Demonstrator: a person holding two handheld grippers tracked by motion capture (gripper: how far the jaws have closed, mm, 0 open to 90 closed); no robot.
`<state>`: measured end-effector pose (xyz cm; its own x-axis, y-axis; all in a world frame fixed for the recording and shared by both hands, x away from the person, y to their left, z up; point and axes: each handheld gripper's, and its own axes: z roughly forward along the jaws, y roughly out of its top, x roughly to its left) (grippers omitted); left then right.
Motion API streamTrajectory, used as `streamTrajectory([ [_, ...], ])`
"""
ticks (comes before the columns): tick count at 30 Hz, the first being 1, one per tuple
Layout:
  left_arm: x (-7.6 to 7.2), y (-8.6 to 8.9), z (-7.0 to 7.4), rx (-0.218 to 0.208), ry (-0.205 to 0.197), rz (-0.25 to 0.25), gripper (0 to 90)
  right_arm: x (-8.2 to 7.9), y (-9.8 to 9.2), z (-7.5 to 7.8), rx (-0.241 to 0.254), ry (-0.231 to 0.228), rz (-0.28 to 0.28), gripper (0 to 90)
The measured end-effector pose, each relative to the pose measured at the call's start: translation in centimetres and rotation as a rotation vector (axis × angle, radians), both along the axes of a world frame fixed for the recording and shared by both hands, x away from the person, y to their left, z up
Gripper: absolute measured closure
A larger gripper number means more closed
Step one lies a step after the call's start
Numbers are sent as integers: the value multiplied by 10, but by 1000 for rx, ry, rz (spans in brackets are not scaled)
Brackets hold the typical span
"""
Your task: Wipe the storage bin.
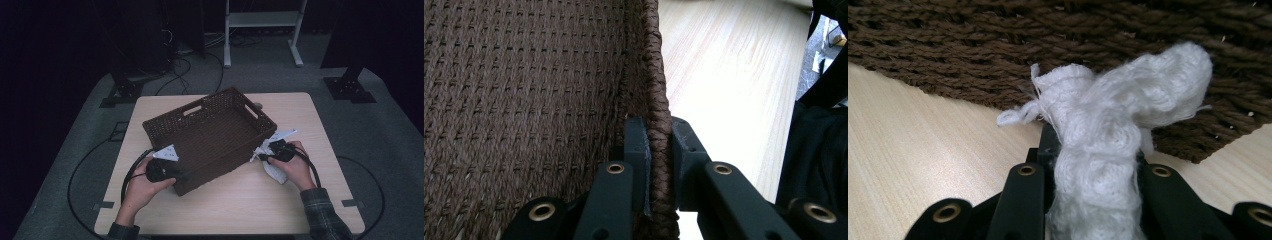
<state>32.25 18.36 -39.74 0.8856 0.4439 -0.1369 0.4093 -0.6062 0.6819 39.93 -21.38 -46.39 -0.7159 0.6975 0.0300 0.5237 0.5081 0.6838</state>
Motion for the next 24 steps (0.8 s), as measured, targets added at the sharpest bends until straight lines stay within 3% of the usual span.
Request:
streamTrajectory([
  [16, 0, 0, 0, -1, -8, 1, 797, -19, 5, 49, 57, -154, 25, 724],
  [24, -1, 0, 0, 1, -10, 1, 796, -26, 6, 63, 89, -194, 30, 724],
])
